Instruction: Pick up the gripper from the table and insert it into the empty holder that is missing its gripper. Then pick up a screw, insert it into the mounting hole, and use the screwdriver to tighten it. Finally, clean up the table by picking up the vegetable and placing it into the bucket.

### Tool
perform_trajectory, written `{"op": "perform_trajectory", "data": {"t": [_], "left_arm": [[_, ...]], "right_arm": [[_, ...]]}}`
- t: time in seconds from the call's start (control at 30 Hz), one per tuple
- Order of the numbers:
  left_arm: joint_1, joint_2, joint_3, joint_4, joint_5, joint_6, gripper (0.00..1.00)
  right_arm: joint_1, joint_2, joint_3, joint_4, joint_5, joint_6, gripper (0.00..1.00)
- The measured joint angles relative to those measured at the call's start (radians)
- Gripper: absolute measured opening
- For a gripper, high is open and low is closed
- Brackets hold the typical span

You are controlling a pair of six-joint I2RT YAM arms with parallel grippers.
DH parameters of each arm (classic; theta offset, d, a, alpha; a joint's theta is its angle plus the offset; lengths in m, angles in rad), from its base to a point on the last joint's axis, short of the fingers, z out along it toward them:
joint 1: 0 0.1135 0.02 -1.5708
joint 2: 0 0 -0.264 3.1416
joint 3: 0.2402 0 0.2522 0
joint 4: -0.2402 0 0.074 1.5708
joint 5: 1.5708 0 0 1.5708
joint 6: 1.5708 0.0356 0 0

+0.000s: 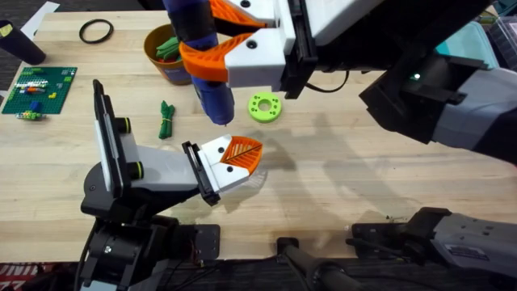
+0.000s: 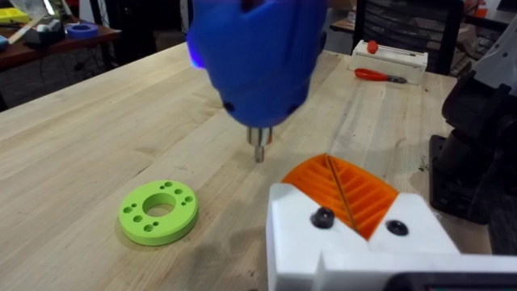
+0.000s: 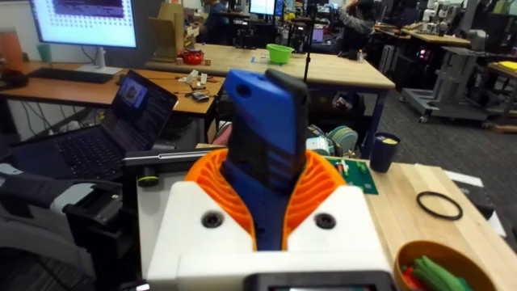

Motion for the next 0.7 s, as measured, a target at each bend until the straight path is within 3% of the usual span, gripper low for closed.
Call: {"op": "perform_trajectory", "data": {"t": [0.37,0.53,0.7], "left_arm": [[0.000,0.001,0.000,0.000,0.000,0.000,0.014],[0.000,0.001,0.000,0.000,0.000,0.000,0.014],[0.000,0.001,0.000,0.000,0.000,0.000,0.015]], "right_arm": [[0.000,0.016,-0.008,0.034,-0.007,0.034,0.118],[-0.001,0.018,-0.010,0.199,-0.084,0.073,0.118],[0.000,0.016,-0.010,0.190,-0.134,0.117,0.118]]}}
